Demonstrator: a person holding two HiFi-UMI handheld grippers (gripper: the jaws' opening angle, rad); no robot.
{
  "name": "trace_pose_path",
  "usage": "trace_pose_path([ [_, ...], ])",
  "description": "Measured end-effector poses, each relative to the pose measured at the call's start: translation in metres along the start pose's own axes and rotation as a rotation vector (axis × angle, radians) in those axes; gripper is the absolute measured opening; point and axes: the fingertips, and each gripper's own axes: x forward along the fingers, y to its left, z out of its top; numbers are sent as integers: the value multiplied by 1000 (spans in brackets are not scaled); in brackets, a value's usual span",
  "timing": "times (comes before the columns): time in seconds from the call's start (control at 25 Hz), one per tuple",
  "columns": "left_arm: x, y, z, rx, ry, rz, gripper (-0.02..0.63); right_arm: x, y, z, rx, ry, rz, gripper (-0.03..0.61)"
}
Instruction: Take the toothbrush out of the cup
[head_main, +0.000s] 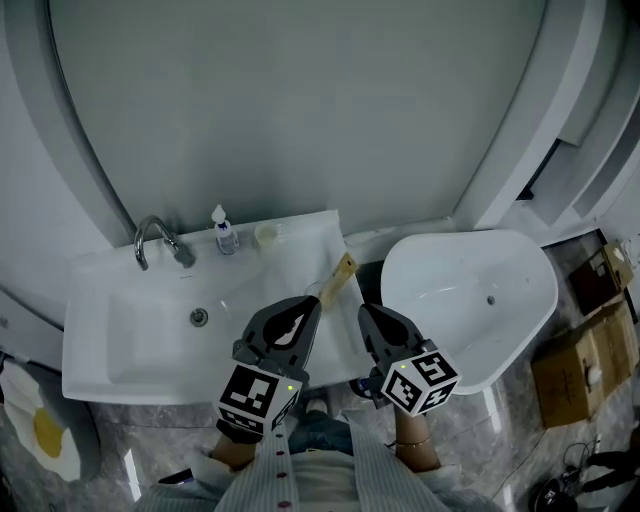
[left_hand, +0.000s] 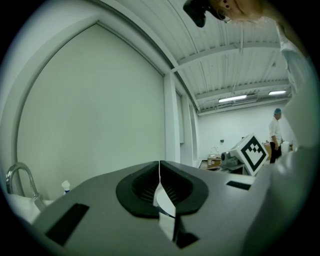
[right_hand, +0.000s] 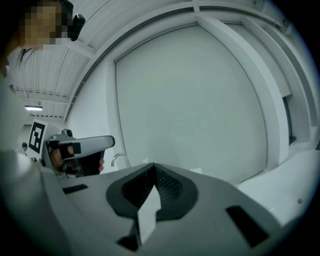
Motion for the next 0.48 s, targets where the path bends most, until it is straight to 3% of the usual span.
trace_pose_path([
  [0.48,36,18,-23,-15,59,58,21,29,-30,-6,22,51,56,12],
])
